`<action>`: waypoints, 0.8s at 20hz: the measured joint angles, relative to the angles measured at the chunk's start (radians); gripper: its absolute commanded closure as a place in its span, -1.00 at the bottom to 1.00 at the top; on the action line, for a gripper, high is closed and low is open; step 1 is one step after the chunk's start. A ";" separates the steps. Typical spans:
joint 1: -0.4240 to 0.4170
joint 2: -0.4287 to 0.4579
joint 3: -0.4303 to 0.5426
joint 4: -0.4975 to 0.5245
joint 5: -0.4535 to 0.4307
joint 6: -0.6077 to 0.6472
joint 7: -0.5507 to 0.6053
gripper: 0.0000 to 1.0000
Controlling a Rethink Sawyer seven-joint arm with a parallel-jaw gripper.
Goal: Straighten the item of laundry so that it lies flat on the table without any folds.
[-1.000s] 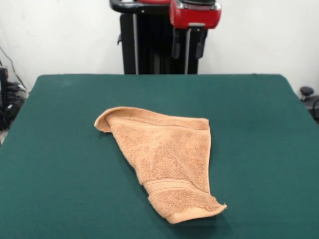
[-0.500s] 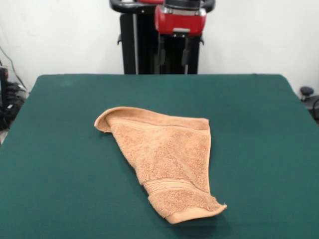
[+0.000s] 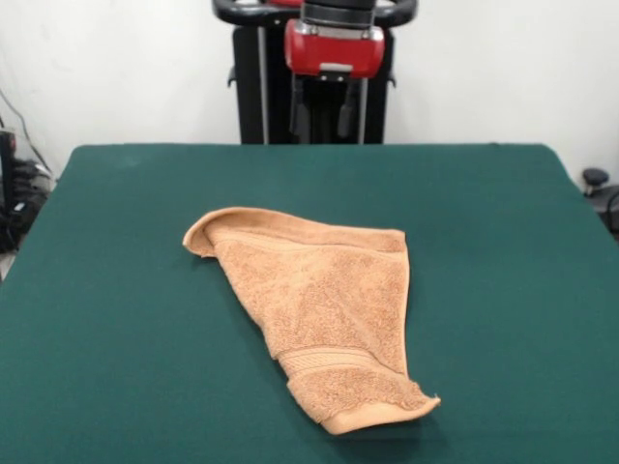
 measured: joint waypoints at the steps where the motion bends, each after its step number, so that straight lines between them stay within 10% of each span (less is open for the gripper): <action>1: -0.001 0.000 0.000 0.000 0.000 0.000 0.000 -1.00; 16: -0.031 0.000 0.002 0.001 0.000 0.000 0.000 -1.00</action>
